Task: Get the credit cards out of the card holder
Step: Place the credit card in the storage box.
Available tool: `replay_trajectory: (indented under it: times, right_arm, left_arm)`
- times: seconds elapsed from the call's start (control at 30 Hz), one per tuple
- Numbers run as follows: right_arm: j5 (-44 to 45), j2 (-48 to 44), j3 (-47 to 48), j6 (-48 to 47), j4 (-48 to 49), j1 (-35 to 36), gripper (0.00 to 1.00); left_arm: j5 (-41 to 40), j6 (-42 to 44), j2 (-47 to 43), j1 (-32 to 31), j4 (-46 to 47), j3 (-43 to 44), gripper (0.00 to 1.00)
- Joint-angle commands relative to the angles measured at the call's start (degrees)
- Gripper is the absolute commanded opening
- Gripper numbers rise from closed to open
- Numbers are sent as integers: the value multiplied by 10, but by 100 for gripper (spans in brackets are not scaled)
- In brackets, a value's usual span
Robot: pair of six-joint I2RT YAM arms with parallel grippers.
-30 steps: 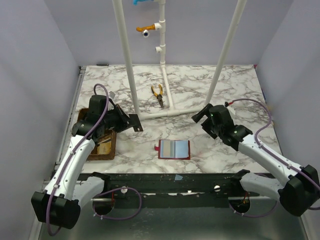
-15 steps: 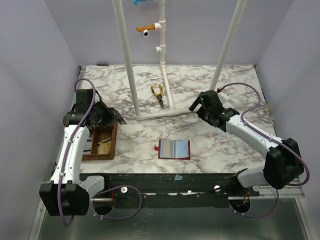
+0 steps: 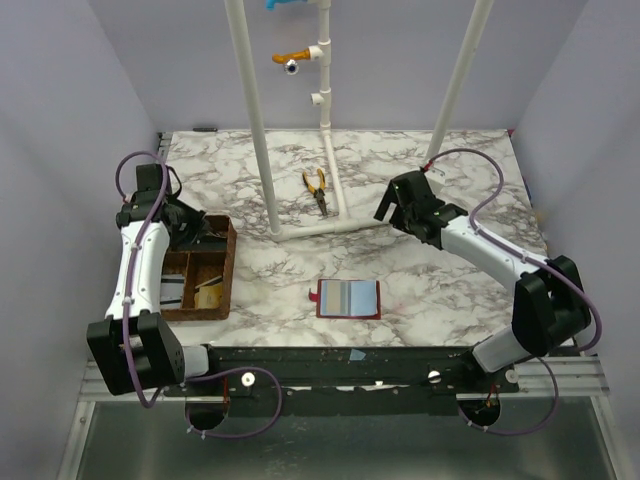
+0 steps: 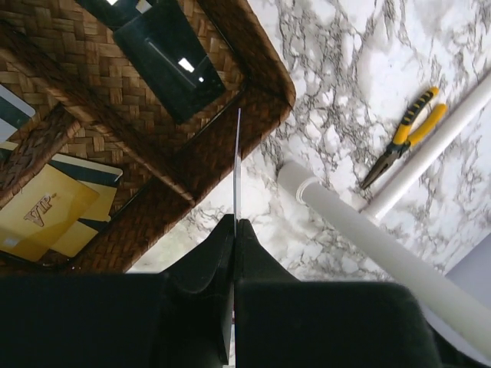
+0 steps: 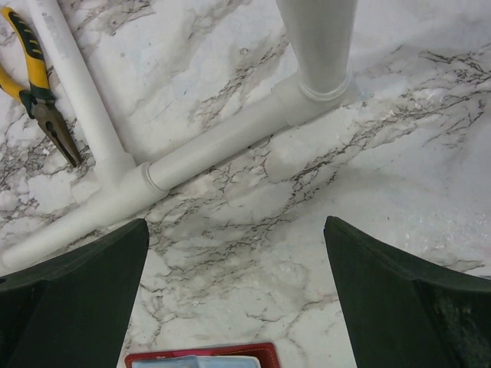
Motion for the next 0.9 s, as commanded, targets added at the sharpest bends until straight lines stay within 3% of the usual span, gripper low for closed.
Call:
replay_trajectory:
  times: [0.0, 0.27, 0.73, 0.87]
  right_arm:
    - [23, 31, 31, -41, 10, -5, 100]
    - [-16, 73, 61, -59, 31, -7, 100]
    - [-50, 73, 59, -84, 47, -7, 100]
    - [-52, 72, 56, -84, 49, -7, 100]
  left_arm:
    - [-62, -46, 30, 13, -22, 35, 0]
    - [-139, -74, 88, 29, -64, 94, 0]
    - [-169, -110, 153, 43, -73, 137, 0]
    - [-173, -106, 155, 45, -75, 136, 16]
